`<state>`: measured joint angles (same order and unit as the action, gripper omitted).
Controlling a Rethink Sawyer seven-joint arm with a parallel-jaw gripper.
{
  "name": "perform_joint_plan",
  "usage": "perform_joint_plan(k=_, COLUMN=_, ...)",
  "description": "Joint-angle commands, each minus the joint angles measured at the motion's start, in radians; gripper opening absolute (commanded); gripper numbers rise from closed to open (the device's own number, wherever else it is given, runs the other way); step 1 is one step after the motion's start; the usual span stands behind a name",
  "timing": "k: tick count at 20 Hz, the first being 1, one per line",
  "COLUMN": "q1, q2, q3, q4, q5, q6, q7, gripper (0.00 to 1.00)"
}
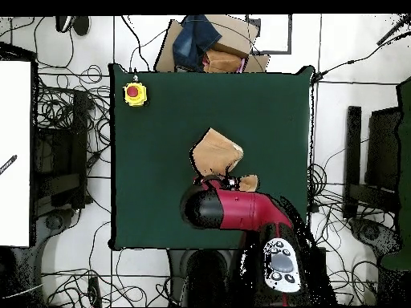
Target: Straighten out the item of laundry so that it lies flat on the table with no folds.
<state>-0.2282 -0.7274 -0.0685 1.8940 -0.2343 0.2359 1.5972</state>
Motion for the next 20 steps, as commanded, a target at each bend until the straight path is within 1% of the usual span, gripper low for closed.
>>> perform_joint_plan(k=1, q1=-0.103, q2=-0.044, q3=0.116, q4=0.071, q5=-0.023, q6=-0.01, q7=0.069, gripper=0.0)
perform_joint_plan(k=6, q1=-0.105, q2=-0.044, q3=0.12, q4=0.068, q5=-0.027, q6=-0.007, q7=0.075, gripper=0.0)
perform_joint_plan(k=20, q1=-0.08, q2=-0.02, q3=0.096, q4=0.068, q5=-0.032, q6=-0.041, q7=0.111, gripper=0.0)
